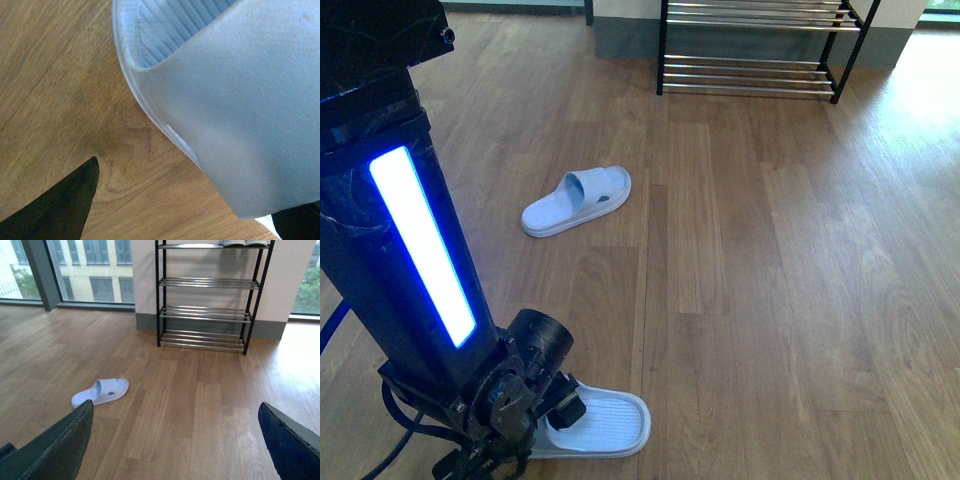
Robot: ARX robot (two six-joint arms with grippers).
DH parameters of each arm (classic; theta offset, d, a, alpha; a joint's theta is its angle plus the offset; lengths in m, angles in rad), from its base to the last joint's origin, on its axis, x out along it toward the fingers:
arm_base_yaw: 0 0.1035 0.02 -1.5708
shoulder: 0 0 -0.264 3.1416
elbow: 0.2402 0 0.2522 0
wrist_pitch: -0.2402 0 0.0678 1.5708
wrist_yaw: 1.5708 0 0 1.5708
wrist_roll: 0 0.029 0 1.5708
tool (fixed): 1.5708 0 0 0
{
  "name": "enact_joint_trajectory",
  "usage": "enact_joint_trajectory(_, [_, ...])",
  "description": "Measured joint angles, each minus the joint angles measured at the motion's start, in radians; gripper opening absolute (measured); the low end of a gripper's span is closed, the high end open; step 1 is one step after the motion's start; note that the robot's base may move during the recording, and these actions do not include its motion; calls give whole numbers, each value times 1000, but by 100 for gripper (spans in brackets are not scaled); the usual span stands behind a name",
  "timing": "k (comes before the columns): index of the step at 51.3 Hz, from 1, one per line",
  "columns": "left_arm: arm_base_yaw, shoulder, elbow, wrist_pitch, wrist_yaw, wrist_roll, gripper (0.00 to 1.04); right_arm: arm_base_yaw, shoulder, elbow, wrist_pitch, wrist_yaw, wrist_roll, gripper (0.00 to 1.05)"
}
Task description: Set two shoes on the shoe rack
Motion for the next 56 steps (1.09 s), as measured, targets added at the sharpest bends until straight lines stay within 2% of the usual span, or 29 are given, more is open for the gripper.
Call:
enact_joint_trajectory(10, [2,19,26,-8,-19,37,95,0,0,0,0,0,0,95])
enact_joint_trajectory(12, [2,23,31,-19,-37,55,91,0,0,0,0,0,0,95])
enact_joint_trajectory(14, [1,26,40,-37,-54,76,85,0,0,0,0,0,0,95])
enact_joint_trajectory(16, [0,28,45,-48,-92,119,77,0,0,0,0,0,0,95])
enact_joint_trajectory(29, [3,42,66,-91,-192,286,25,0,0,0,0,0,0,95])
enact_joint_trajectory(38, [6,42,69,-101,-217,319,3,0,0,0,0,0,0,95])
enact_joint_trajectory(44, [7,35,58,-86,-239,369,2,0,0,0,0,0,0,95])
enact_joint_trajectory(49, [18,-16,6,-31,-288,488,2,0,0,0,0,0,0,95])
enact_joint_trajectory(56, [60,-237,-149,70,-340,664,2,0,0,0,0,0,0,95])
